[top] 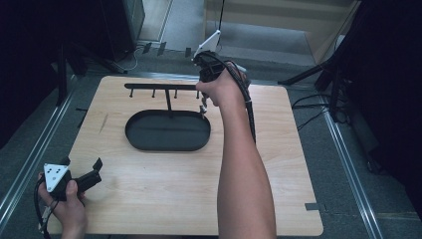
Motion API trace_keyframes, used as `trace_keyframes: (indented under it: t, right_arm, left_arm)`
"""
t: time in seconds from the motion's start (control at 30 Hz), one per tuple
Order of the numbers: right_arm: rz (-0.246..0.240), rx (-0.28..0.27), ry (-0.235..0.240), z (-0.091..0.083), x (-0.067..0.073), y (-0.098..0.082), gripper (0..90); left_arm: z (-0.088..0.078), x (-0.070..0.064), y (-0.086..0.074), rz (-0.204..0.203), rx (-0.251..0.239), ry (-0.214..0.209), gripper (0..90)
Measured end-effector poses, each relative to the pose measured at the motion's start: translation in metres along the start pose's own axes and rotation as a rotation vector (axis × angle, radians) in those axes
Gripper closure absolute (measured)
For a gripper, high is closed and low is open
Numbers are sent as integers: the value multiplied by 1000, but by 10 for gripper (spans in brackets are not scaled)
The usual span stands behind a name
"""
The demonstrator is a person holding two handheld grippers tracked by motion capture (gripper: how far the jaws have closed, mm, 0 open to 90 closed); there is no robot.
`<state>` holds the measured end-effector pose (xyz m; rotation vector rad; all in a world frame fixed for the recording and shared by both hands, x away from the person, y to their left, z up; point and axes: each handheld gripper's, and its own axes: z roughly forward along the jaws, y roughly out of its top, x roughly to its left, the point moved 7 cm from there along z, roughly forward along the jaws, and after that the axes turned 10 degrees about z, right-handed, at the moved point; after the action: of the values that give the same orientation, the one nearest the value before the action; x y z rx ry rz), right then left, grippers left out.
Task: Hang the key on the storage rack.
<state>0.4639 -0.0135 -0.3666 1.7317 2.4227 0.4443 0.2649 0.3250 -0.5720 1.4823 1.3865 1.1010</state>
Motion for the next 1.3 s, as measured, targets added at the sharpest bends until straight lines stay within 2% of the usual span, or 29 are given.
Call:
trace_keyframes:
  t: [0.13,0.17,0.6,0.83,1.07,1.3]
  right_arm:
    - [-1,-4,-4,-2,7,4,893]
    - [0,-10,-19,-3,9,7,892]
    - [4,-29,-39,-16,14,17,893]
    - [8,-21,-63,-9,15,19,893]
    - [13,-40,-66,-11,21,24,892]
    - [23,-58,-73,-9,21,27,890]
  left_arm:
    - [0,0,0,1,-1,-1,0]
    - [0,0,0,0,-1,0,0]
    - [0,0,0,-4,0,1,0]
    - [0,0,0,-8,-2,1,0]
    - [0,0,0,-9,-2,0,0]
    - [0,1,0,-11,-3,-1,0]
